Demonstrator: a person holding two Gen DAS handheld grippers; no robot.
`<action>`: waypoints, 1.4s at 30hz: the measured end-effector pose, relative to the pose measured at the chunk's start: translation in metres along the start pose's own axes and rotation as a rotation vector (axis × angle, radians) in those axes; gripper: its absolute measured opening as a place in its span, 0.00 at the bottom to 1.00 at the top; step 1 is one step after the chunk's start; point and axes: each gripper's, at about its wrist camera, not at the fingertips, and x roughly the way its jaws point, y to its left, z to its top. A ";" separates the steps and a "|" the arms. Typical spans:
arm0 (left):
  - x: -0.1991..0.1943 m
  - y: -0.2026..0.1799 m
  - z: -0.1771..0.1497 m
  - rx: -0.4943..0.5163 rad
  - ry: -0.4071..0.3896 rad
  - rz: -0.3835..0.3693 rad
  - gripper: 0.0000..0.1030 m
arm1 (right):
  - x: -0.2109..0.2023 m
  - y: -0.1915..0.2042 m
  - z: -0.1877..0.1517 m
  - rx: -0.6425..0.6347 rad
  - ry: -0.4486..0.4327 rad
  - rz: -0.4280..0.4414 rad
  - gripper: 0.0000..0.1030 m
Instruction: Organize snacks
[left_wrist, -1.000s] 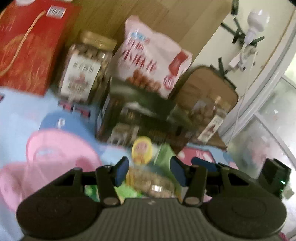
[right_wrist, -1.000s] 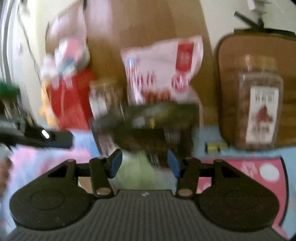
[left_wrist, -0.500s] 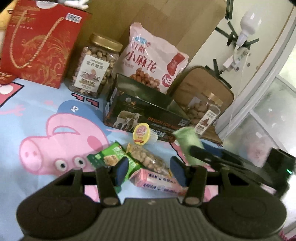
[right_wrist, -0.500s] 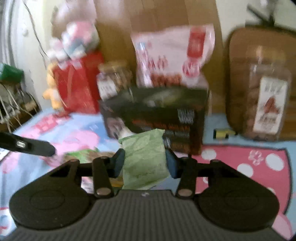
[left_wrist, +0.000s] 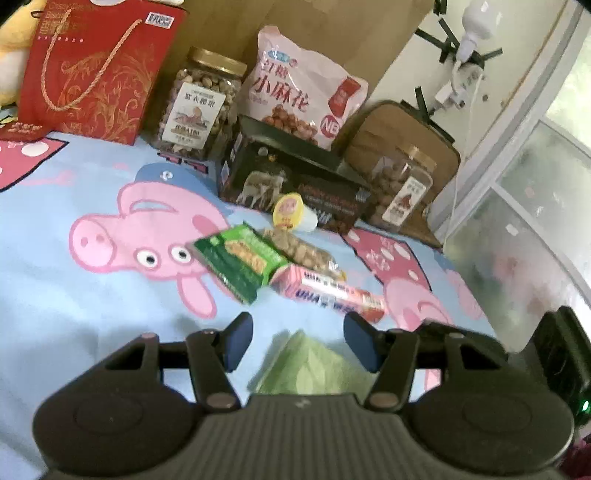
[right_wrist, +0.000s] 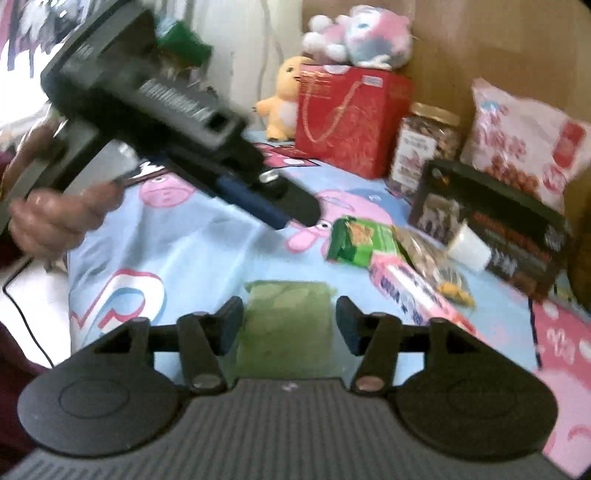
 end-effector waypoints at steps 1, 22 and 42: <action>0.001 0.000 -0.002 0.002 0.007 -0.004 0.54 | -0.004 -0.003 -0.003 0.017 -0.004 -0.009 0.72; 0.024 -0.010 -0.021 0.043 0.099 -0.013 0.54 | -0.012 0.001 -0.022 0.070 0.018 -0.102 0.31; 0.046 -0.045 0.087 0.173 -0.071 -0.014 0.35 | 0.000 -0.047 0.048 0.041 -0.144 -0.221 0.31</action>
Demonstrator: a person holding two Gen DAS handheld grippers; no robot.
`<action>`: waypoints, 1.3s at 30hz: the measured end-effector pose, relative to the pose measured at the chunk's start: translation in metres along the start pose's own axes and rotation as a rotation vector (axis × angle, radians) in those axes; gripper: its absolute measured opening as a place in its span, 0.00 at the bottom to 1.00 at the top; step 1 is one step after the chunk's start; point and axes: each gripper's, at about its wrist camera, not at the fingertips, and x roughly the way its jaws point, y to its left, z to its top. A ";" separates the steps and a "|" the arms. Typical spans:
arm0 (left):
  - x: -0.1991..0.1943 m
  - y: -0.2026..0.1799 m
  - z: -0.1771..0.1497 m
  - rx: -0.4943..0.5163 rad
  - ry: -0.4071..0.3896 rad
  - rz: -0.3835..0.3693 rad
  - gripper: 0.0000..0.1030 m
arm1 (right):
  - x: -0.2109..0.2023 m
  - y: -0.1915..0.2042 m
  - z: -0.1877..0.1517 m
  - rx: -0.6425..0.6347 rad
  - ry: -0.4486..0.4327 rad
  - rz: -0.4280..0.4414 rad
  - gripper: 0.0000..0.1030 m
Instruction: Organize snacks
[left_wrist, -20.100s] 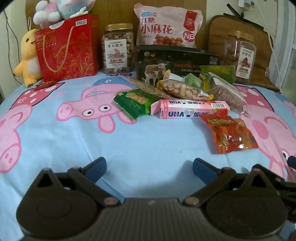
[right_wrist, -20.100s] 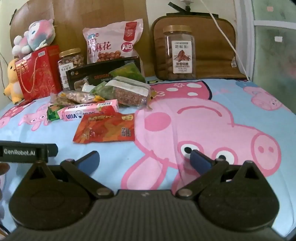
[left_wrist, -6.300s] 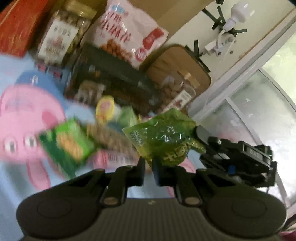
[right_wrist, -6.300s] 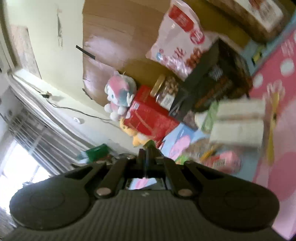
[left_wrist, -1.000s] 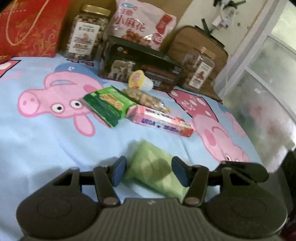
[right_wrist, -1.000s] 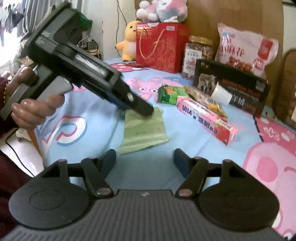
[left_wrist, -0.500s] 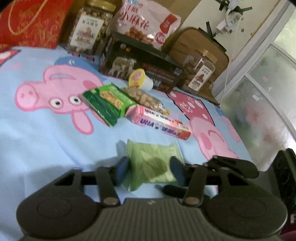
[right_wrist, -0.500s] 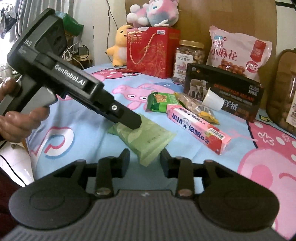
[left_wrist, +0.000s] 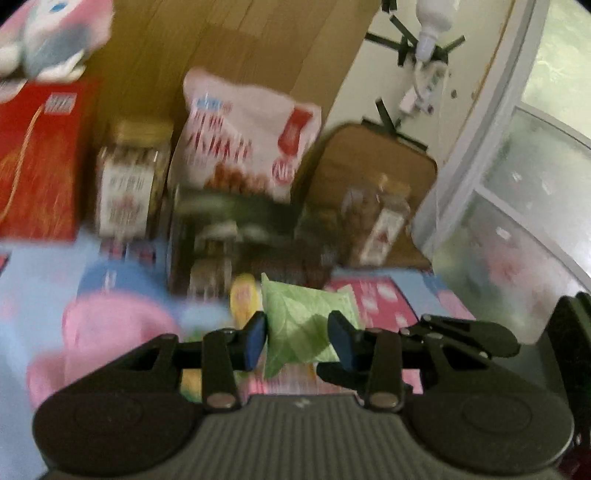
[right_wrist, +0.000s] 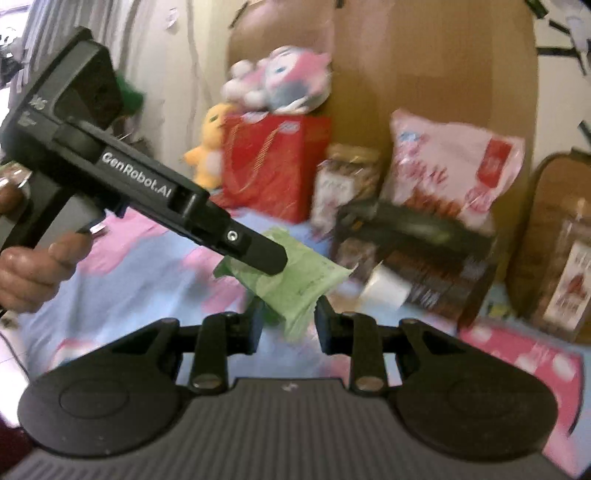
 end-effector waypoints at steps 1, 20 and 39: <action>0.009 0.002 0.011 -0.005 -0.005 0.003 0.35 | 0.007 -0.008 0.006 0.007 -0.006 -0.014 0.31; 0.039 0.049 0.001 -0.117 0.037 0.035 0.47 | 0.035 -0.084 -0.012 0.338 0.051 -0.003 0.46; -0.013 0.050 -0.065 -0.194 0.056 0.068 0.50 | 0.072 -0.068 -0.020 0.408 0.235 0.098 0.42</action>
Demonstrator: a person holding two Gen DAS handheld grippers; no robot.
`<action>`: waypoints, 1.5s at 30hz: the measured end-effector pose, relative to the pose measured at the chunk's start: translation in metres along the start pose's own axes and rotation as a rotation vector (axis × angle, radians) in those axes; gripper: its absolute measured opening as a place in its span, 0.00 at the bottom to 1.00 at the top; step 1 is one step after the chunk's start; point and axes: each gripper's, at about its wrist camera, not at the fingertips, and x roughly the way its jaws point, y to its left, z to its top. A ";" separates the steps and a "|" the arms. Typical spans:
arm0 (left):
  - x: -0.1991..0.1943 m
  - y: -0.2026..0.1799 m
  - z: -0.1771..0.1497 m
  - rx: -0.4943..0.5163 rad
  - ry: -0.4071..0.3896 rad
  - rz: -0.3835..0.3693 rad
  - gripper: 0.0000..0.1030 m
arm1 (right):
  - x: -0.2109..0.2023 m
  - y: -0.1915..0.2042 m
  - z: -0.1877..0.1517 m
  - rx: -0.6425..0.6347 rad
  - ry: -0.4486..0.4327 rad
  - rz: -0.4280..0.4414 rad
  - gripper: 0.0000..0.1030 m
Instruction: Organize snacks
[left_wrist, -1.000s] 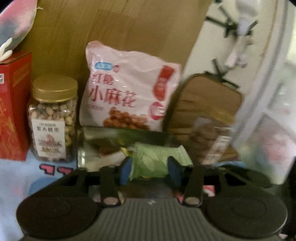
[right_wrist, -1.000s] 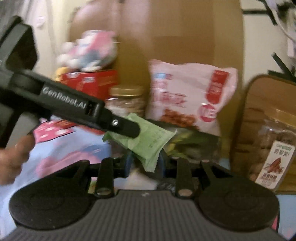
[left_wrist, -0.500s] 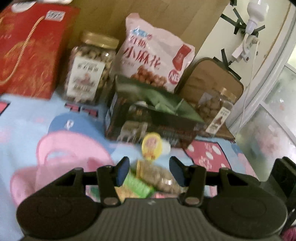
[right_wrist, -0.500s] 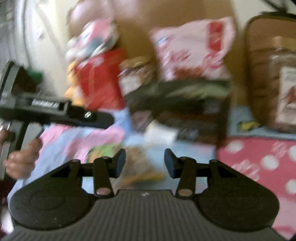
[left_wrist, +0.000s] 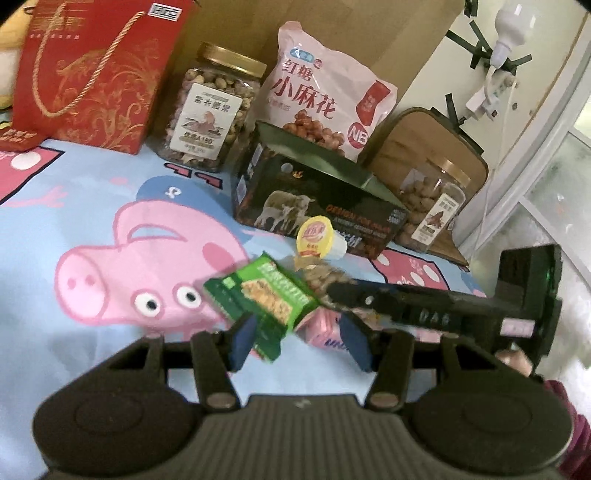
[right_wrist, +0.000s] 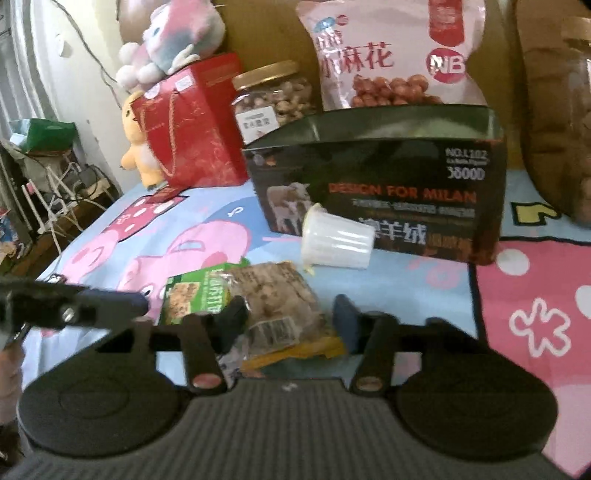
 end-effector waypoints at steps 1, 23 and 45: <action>-0.002 0.001 -0.002 -0.003 -0.001 0.004 0.50 | -0.002 0.000 0.001 0.011 0.001 0.006 0.36; -0.045 0.023 -0.034 -0.050 -0.006 -0.001 0.50 | -0.079 0.081 -0.093 -0.410 -0.050 0.068 0.68; -0.014 -0.007 -0.048 -0.001 0.099 -0.079 0.57 | -0.060 0.093 -0.105 -0.295 -0.022 0.091 0.62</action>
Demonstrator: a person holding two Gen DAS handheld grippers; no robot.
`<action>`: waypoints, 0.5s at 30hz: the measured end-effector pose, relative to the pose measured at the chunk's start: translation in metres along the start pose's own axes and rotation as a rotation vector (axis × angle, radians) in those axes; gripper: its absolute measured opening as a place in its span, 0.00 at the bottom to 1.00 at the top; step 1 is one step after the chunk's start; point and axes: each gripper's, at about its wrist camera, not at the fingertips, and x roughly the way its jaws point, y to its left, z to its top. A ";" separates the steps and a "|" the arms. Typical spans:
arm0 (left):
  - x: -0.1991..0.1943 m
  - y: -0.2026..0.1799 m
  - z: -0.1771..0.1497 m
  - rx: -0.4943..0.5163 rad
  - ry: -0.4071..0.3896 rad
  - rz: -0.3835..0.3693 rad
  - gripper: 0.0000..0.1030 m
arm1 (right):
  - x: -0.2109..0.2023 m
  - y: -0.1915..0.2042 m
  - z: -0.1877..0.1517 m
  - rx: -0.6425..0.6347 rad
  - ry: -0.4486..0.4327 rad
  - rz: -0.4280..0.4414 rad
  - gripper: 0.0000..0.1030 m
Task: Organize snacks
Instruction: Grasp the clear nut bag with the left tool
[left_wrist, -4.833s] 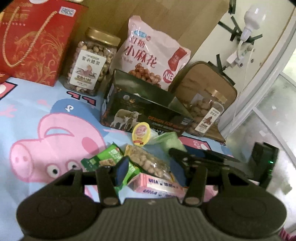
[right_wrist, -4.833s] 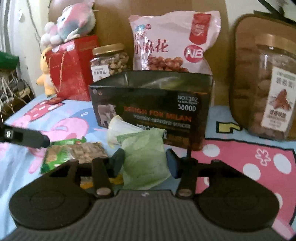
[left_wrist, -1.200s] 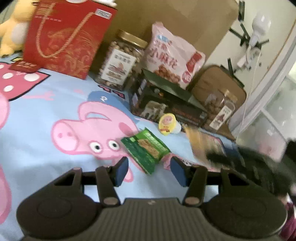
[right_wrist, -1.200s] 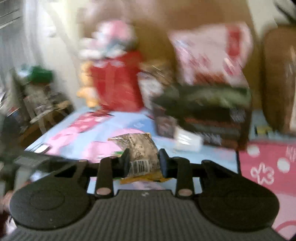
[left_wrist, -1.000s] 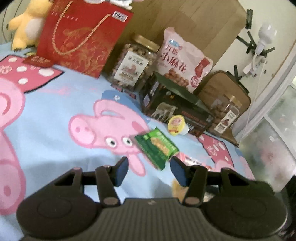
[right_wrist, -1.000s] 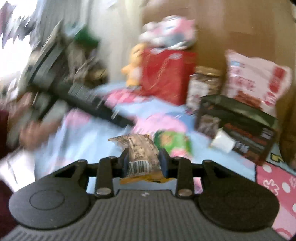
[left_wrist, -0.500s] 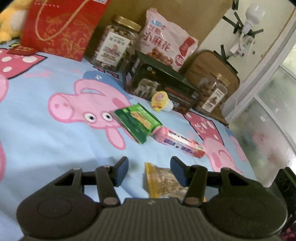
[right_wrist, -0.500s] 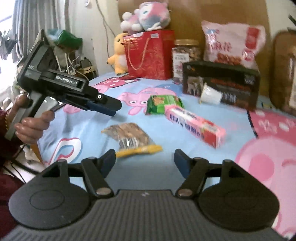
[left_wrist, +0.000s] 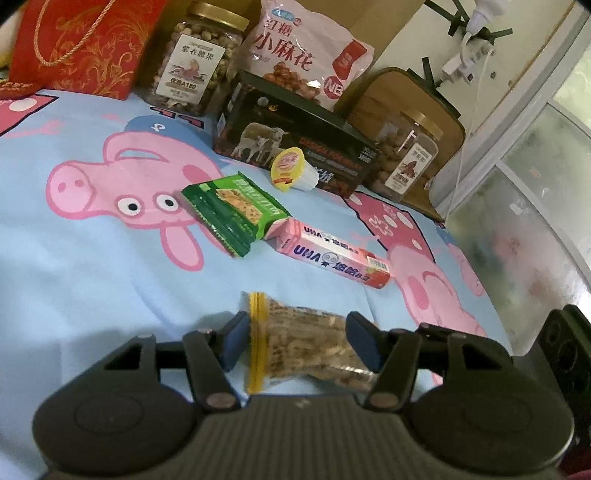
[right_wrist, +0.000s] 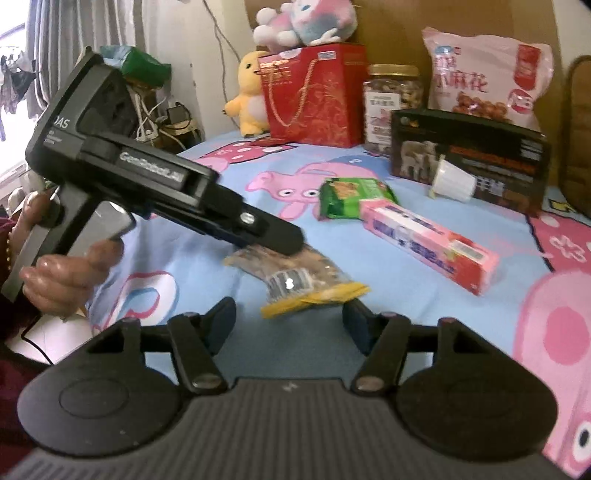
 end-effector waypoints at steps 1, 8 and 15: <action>0.000 0.000 0.000 -0.001 -0.002 -0.001 0.57 | 0.002 0.002 0.001 -0.005 -0.002 -0.008 0.59; 0.004 0.002 0.001 -0.028 0.000 -0.048 0.57 | 0.008 -0.006 0.005 0.057 -0.025 -0.039 0.45; 0.005 0.002 0.000 -0.029 -0.001 -0.056 0.57 | 0.007 -0.005 0.004 0.065 -0.033 -0.040 0.45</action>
